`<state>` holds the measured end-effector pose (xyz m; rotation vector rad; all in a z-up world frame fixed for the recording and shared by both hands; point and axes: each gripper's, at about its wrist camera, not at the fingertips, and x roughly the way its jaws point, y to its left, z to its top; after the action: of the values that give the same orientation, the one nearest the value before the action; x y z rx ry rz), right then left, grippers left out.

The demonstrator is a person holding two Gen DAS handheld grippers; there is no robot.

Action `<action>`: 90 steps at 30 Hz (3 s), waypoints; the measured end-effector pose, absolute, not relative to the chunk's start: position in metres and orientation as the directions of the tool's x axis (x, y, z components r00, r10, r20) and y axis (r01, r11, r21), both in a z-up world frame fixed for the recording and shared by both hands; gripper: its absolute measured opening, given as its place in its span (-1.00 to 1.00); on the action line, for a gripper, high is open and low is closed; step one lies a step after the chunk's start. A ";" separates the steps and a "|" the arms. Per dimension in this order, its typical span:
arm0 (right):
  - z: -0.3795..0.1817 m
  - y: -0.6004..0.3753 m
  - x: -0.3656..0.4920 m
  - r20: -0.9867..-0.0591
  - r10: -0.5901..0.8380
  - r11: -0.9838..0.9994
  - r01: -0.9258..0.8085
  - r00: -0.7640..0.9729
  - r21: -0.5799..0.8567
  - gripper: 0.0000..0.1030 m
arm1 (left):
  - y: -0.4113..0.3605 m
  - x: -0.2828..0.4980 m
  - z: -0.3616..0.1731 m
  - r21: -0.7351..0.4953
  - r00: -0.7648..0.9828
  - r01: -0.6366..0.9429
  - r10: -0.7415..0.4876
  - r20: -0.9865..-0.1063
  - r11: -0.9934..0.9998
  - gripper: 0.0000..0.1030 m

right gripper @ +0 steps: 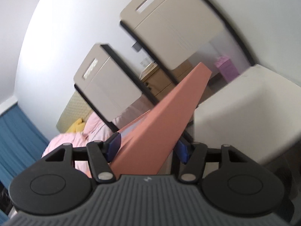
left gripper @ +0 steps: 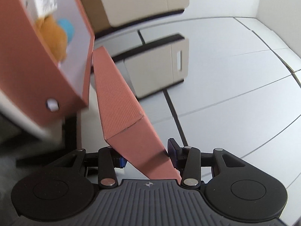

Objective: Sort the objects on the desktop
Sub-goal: 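Grasp the lid's other edge with the right tool while the left tool holds it, then lower the pink lid onto the open box with both tools, then press the lid down onto the box with both open tools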

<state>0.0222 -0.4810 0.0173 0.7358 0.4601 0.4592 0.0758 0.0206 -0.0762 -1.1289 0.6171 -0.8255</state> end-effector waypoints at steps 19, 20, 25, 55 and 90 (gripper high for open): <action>-0.020 -0.312 0.204 -0.117 0.733 0.484 -0.393 0.671 0.782 0.21 | 0.146 0.110 -0.044 -0.858 0.880 0.174 -0.468 -0.086 0.484 -0.06; -0.025 -0.304 0.212 -0.112 0.739 0.478 -0.399 0.665 0.783 0.21 | 0.149 0.111 -0.046 -0.854 0.887 0.162 -0.452 -0.093 0.494 -0.06; -0.052 -0.282 0.234 -0.120 0.758 0.456 -0.391 0.641 0.800 0.22 | 0.158 0.118 -0.058 -0.852 0.899 0.119 -0.419 -0.126 0.510 -0.06; -0.066 -0.266 0.224 -0.124 0.719 0.521 -0.413 0.684 0.747 0.24 | 0.094 0.020 -0.044 -0.493 0.986 -0.158 0.113 -0.120 0.855 0.73; -0.081 -0.235 0.149 -0.223 0.550 0.702 -0.301 0.805 0.645 0.14 | 0.112 0.097 -0.017 -0.202 0.935 -0.274 0.211 -0.283 0.940 0.43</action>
<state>0.1494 -0.2346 -0.0810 0.6315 0.4226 0.4891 0.0974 0.1120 -0.0169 -0.2418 0.2617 0.2503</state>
